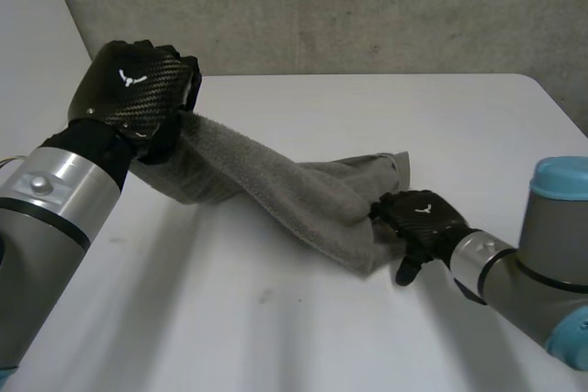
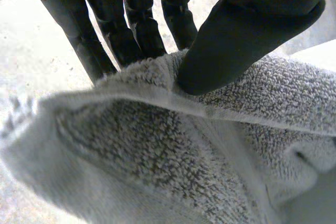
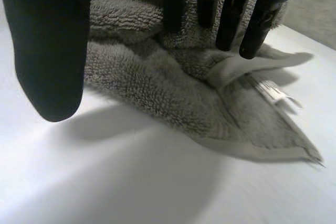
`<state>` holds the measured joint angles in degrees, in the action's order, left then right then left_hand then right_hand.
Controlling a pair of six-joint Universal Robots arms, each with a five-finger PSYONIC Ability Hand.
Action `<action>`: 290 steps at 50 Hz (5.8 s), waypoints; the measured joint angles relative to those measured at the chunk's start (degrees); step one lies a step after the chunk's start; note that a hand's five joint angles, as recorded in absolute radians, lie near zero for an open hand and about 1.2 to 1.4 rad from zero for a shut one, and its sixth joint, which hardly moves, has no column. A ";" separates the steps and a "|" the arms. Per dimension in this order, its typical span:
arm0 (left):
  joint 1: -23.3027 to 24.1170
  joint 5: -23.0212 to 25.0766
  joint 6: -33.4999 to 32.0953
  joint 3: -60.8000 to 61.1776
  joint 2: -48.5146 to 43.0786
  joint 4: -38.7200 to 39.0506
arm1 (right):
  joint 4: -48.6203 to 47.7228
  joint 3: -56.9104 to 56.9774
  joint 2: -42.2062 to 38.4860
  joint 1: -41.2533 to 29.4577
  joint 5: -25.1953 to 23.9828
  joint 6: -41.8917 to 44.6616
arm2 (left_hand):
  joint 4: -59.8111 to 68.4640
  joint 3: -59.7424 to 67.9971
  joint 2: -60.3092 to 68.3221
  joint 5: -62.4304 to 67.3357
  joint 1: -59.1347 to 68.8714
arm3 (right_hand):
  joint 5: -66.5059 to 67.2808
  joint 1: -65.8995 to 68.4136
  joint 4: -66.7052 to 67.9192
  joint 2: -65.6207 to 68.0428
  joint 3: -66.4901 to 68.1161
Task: Fold the towel.
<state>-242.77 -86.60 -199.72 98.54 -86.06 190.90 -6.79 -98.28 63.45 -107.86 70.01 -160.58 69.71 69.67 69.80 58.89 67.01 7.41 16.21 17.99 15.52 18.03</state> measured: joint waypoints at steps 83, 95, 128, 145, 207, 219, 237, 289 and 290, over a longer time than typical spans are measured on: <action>-9.19 -4.56 2.29 -23.76 -31.44 24.30 | -13.35 53.65 -15.79 -2.77 18.40 11.44 | 0.02 0.05 0.03 0.16 0.20 | 44.77 44.78 50.63 51.93 50.22; -10.32 -4.99 4.30 -20.47 -23.86 42.70 | -21.84 45.62 -1.87 -2.69 15.88 6.61 | 0.02 0.05 0.04 0.75 0.20 | 45.63 44.78 50.63 51.93 50.23; -12.96 -4.89 -0.34 5.62 -22.35 9.56 | 6.42 18.62 -10.72 0.10 8.50 6.55 | 0.02 0.08 0.05 0.75 0.20 | 23.15 23.74 21.96 24.03 21.76; -13.71 -5.17 0.21 6.13 -17.58 7.29 | 5.57 11.34 -1.90 8.41 6.91 2.60 | 0.02 0.08 0.05 0.75 0.20 | -2.95 -1.79 -4.37 -1.11 -5.42; -17.00 -5.07 0.56 5.94 -17.64 7.21 | -13.65 11.71 -11.52 9.84 -1.25 -1.34 | 0.03 0.08 0.05 0.75 0.20 | 18.04 22.33 20.02 21.50 20.10; -16.96 -5.07 0.56 6.01 -17.65 7.13 | -13.01 13.56 -11.62 8.03 -0.01 -7.06 | 0.03 0.08 0.05 0.75 0.20 | 17.81 20.56 17.86 21.15 17.83; -16.87 -5.07 0.44 6.04 -17.74 6.25 | -12.95 16.62 -12.70 7.76 7.83 -14.02 | 0.03 0.08 0.05 0.75 0.20 | 43.35 45.08 50.35 51.27 49.91; -14.73 -4.76 -4.13 -22.73 -25.65 -14.86 | 25.32 43.15 -3.18 6.81 6.64 30.39 | 0.03 0.09 0.06 0.75 0.20 | 43.99 45.08 50.61 51.39 50.02; -14.67 -4.79 -3.65 -24.22 -26.06 -10.68 | 20.49 44.54 -3.65 6.30 7.36 28.55 | 0.04 0.09 0.06 0.75 0.20 | 43.99 45.08 50.62 51.78 50.08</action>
<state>-257.44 -91.39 -203.38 74.32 -112.12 180.22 13.71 -53.74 59.80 -101.56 77.37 -132.03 69.75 69.76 69.86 59.64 67.21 51.39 61.29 68.60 67.30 68.11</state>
